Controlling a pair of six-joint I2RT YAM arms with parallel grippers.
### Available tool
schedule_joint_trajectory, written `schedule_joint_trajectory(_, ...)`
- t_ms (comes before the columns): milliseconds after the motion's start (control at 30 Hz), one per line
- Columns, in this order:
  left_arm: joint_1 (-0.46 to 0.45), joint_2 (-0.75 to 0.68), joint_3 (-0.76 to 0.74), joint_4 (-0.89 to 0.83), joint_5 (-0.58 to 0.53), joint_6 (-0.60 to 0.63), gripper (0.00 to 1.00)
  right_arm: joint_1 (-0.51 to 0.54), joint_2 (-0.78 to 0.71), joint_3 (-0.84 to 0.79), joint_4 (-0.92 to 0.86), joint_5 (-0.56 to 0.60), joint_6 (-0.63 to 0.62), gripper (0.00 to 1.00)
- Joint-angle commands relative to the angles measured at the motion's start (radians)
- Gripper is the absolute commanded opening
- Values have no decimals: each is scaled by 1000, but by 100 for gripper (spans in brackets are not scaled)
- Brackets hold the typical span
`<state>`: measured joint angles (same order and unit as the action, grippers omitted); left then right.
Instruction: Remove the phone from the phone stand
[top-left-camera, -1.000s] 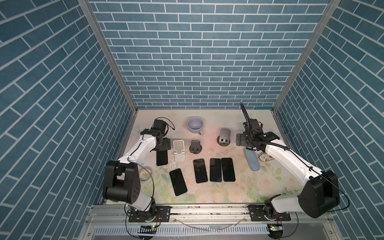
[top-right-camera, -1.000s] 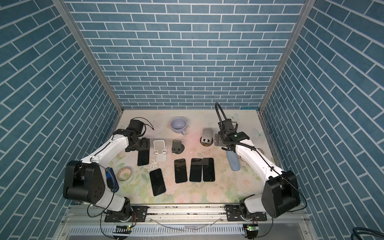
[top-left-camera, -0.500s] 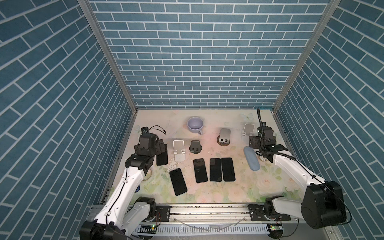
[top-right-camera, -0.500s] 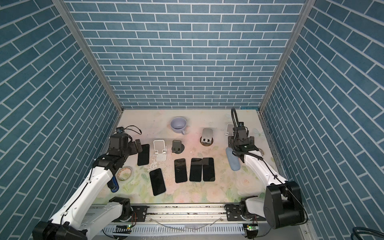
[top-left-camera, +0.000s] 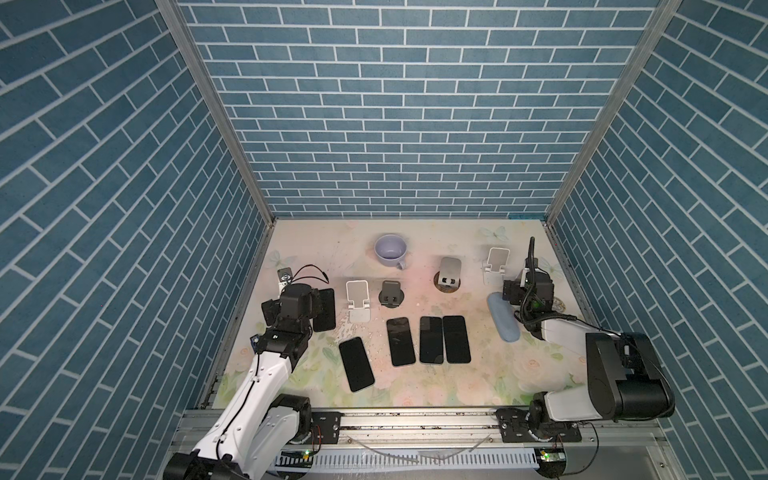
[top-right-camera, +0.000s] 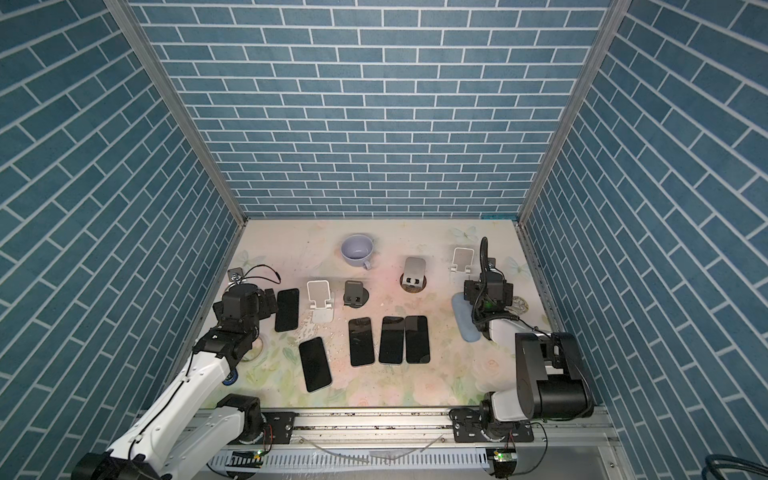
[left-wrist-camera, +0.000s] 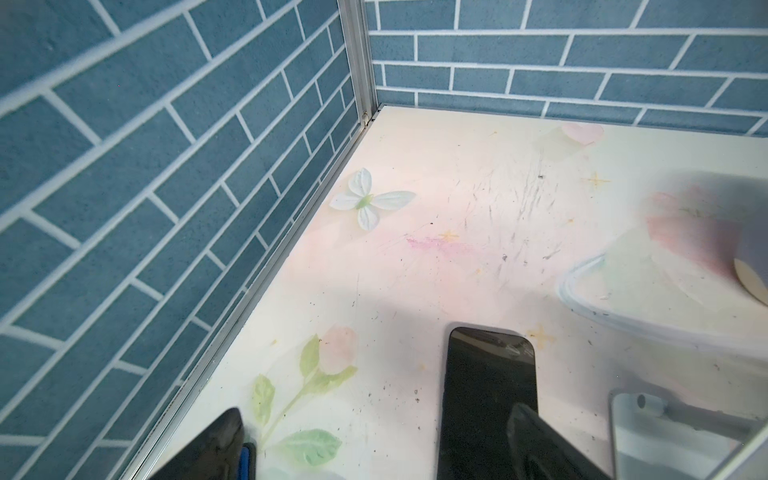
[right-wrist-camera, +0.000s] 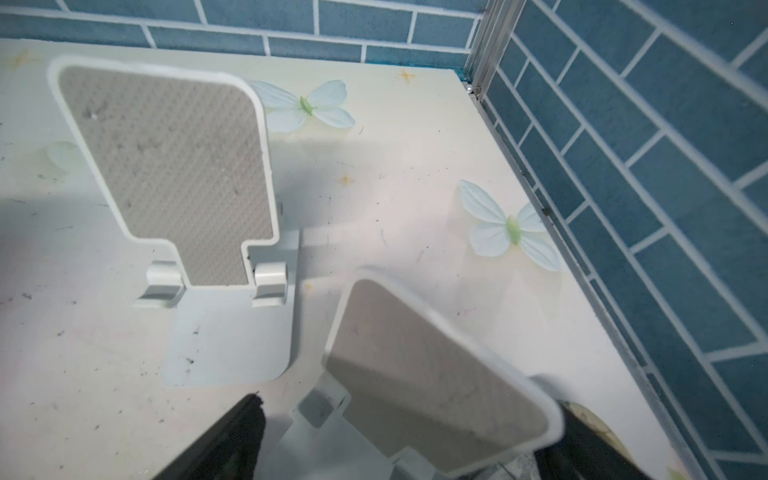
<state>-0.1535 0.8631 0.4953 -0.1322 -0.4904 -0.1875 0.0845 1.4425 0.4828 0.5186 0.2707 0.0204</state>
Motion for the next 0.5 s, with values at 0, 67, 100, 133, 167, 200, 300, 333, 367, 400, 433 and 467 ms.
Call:
schedule_joint_trajectory(0,-2,-19,-63,167,-37,53,100,-16,24,-60,237,-52,-40,99)
schedule_joint_trajectory(67,-2,-17,-102,251,-30,77,100,-22,25,-70,254,-71,-41,99)
schedule_joint_trajectory(100,-3,-14,-123,299,-25,88,100,-28,29,-76,275,-91,-42,99)
schedule_joint_trajectory(133,-2,-8,-142,335,-20,97,100,-29,27,-74,265,-91,-40,99)
schedule_joint_trajectory(167,-2,0,-164,389,-20,108,100,-31,30,-74,270,-93,-39,99)
schedule_joint_trajectory(200,-1,13,-188,453,-18,120,100,-31,29,-75,267,-93,-38,99)
schedule_joint_trajectory(300,-1,84,-233,618,-15,162,100,-31,28,-80,278,-93,-37,99)
schedule_joint_trajectory(333,-1,114,-239,664,-7,178,100,-31,29,-82,282,-92,-36,99)
schedule_joint_trajectory(367,-1,151,-241,711,2,187,100,-32,30,-85,289,-92,-33,99)
schedule_joint_trajectory(400,-1,190,-242,751,6,194,100,-35,29,-88,293,-92,-32,99)
schedule_joint_trajectory(433,-1,222,-245,788,9,198,100,-37,31,-90,299,-93,-30,99)
schedule_joint_trajectory(467,-1,261,-252,833,17,205,100,-40,33,-93,306,-96,-26,99)
